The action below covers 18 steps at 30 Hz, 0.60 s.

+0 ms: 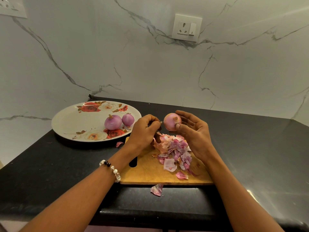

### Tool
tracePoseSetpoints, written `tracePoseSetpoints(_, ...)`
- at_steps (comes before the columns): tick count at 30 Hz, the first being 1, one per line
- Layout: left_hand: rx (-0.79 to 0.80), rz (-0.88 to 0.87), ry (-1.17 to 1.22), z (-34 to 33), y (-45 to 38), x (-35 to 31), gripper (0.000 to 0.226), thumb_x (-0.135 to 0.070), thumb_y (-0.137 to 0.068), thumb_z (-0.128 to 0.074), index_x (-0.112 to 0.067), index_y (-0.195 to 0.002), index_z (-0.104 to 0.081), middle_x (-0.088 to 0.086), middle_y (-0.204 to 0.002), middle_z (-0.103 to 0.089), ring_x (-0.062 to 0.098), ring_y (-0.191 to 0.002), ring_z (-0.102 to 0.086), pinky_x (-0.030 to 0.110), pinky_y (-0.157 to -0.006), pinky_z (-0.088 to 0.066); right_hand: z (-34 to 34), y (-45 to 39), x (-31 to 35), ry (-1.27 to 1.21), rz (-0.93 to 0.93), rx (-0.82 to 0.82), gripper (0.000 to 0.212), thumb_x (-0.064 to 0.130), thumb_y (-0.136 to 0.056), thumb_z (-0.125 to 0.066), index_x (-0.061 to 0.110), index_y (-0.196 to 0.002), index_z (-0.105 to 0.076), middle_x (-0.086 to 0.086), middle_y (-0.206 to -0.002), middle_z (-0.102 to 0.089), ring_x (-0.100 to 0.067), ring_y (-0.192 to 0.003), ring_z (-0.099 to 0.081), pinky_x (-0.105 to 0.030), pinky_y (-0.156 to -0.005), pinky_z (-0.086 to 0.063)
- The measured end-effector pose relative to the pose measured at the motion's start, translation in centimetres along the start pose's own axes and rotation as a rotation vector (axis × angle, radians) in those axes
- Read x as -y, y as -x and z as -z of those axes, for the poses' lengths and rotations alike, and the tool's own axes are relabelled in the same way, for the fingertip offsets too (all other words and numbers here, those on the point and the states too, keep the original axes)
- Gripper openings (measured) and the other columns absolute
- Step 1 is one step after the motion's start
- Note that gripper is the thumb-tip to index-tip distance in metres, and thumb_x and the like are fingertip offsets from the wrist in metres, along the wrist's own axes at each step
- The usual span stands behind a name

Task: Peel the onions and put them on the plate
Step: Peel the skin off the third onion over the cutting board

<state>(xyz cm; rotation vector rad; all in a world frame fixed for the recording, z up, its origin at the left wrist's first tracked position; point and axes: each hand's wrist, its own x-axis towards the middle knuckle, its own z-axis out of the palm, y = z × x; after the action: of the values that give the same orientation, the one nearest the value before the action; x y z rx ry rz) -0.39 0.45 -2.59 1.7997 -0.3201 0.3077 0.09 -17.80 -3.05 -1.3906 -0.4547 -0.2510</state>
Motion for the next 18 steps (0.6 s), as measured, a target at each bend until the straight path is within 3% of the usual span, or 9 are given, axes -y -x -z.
tracePoseSetpoints(3,-0.042,0.024,0.006,0.13,-0.14,0.07,0.013,-0.021,-0.097,-0.047,-0.014,-0.092,-0.056,0.006,-0.085,-0.063,0.017,-0.053,-0.064,0.022,-0.046,-0.046,0.29,-0.22,-0.04,-0.057,-0.020,-0.051,0.061,0.030,-0.063,-0.091,0.014,-0.117,-0.069,-0.012,-0.115,-0.070,-0.034,-0.109,-0.067,-0.047,-0.083,-0.060)
tracePoseSetpoints(8,-0.095,-0.024,-0.053,0.15,-0.10,0.23,0.010,-0.012,-0.090,-0.058,-0.018,-0.099,-0.059,0.001,-0.090,-0.063,0.014,-0.057,-0.066,0.016,-0.046,-0.047,0.25,-0.24,-0.07,-0.041,-0.033,-0.041,0.047,0.014,-0.076,-0.081,0.011,-0.120,-0.066,-0.012,-0.116,-0.070,-0.035,-0.110,-0.066,-0.045,-0.083,-0.061)
tracePoseSetpoints(15,-0.178,-0.161,-0.170,0.17,-0.21,0.32,0.020,-0.006,-0.089,-0.057,-0.023,-0.088,-0.067,-0.009,-0.088,-0.065,0.012,-0.070,-0.065,0.017,-0.057,-0.053,0.08,-0.09,0.15,-0.002,-0.040,-0.042,0.045,0.017,-0.072,-0.075,0.015,-0.116,-0.068,-0.007,-0.112,-0.071,-0.030,-0.108,-0.068,-0.036,-0.079,-0.061)
tracePoseSetpoints(18,-0.210,-0.236,-0.237,0.00,-0.25,0.49,0.010,-0.014,-0.089,-0.060,-0.016,-0.092,-0.070,-0.006,-0.086,-0.065,0.009,-0.073,-0.063,0.017,-0.060,-0.053,0.07,-0.06,0.26,0.014,-0.037,-0.026,0.044,0.017,-0.072,-0.075,0.015,-0.116,-0.068,-0.005,-0.110,-0.073,-0.029,-0.107,-0.068,-0.034,-0.079,-0.060)
